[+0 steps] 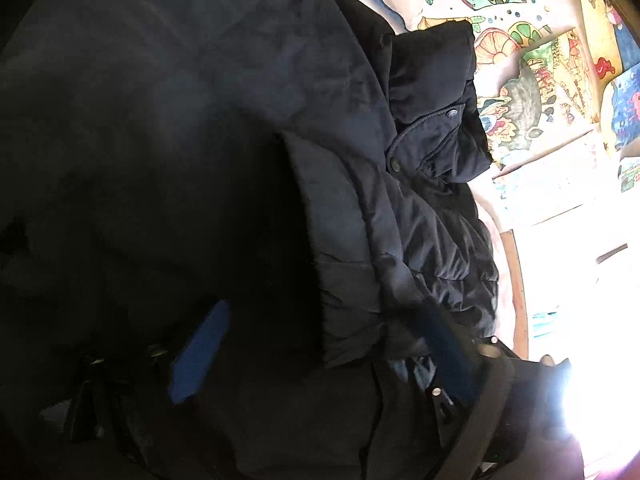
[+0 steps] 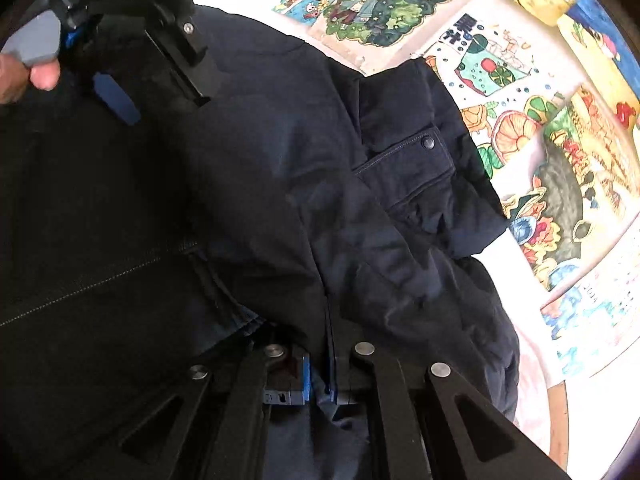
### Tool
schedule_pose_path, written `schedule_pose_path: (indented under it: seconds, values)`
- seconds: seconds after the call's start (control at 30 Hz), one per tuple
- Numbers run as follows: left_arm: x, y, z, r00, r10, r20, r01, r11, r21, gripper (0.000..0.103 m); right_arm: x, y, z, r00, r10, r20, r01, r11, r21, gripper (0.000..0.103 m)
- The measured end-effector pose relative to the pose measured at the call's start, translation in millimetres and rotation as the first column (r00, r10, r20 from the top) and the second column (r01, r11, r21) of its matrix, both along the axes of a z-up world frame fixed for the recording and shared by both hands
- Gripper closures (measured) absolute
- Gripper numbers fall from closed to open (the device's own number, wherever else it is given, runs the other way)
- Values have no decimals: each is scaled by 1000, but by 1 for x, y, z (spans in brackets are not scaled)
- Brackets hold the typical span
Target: Fold large clothes
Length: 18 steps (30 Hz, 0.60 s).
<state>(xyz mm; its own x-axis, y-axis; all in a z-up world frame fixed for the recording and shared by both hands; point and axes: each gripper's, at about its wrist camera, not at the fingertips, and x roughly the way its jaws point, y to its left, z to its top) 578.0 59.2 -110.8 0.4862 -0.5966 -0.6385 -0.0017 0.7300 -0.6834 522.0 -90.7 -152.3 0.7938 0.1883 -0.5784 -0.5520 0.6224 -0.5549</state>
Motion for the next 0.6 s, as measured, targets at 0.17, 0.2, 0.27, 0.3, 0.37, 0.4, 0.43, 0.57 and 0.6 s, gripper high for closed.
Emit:
schedule_pose_path:
  seconds: [0.17, 0.2, 0.27, 0.3, 0.37, 0.4, 0.43, 0.57, 0.6]
  values:
    - [-4, -2, -8, 999, -36, -10, 35, 998, -50, 88, -6, 2, 1, 1000, -1, -6, 1, 1000, 18, 93]
    - [-9, 0, -3, 999, -30, 21, 31, 999, -29, 92, -7, 2, 1, 1000, 1, -2, -1, 1000, 16, 93]
    - [-17, 0, 13, 994, -24, 106, 21, 999, 29, 94, -15, 3, 0, 1000, 13, 0, -13, 1000, 10, 92]
    - [-21, 1, 21, 990, -18, 139, 10, 998, 60, 95, -18, 3, 2, 1000, 28, 0, -28, 1000, 8, 88]
    - [-31, 4, 42, 972, 6, 237, -41, 989, 144, 95, -26, 1, 7, 999, 41, 4, -41, 999, 7, 71]
    - [-34, 7, 50, 961, 16, 276, -68, 982, 179, 95, -30, -1, 11, 999, 48, 8, -48, 999, 15, 53]
    - [-36, 10, 56, 952, 24, 304, -92, 973, 212, 95, -35, -5, 19, 998, 57, 19, -58, 998, 37, 41]
    - [-30, 20, 54, 951, 34, 306, -137, 937, 321, 95, -45, -18, 44, 998, 55, 44, -59, 993, 103, 31]
    - [-27, 22, 48, 958, 39, 285, -140, 928, 345, 95, -45, -22, 49, 997, 40, 66, -47, 992, 113, 25]
